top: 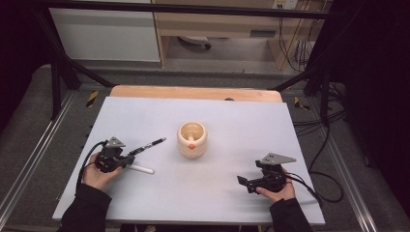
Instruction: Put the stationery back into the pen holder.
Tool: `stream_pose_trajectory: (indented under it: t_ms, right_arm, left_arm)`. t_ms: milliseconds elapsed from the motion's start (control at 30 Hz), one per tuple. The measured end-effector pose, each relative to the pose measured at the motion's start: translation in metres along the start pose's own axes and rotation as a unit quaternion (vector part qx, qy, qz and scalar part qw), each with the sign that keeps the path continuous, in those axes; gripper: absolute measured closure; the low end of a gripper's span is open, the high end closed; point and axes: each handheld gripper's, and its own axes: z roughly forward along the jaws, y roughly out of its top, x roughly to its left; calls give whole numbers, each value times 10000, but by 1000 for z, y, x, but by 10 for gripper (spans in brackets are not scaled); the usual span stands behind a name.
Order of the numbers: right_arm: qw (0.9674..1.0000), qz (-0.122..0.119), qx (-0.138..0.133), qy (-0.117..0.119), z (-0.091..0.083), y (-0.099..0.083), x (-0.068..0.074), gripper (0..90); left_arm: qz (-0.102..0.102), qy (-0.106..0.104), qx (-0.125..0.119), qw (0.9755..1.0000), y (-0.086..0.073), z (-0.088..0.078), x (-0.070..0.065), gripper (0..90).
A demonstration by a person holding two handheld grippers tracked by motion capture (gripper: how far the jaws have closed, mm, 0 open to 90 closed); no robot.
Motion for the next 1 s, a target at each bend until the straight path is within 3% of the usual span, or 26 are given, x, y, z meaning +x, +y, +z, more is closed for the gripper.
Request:
stream_pose_trajectory:
  t_ms: [500, 867, 1000]
  right_arm:
    - [10000, -24, -21, -4, 0, 0, 1, 19]
    - [10000, -6, -18, 43, 0, 0, 2, 22]
    - [9999, -48, 54, 131, 2, 4, 5, 21]
  left_arm:
    - [36, -61, 68, 10000, -8, -1, -4, 899]
    - [17, -68, -79, 9999, -7, -10, -5, 896]
    - [-46, -68, -181, 9998, -8, -18, -4, 835]
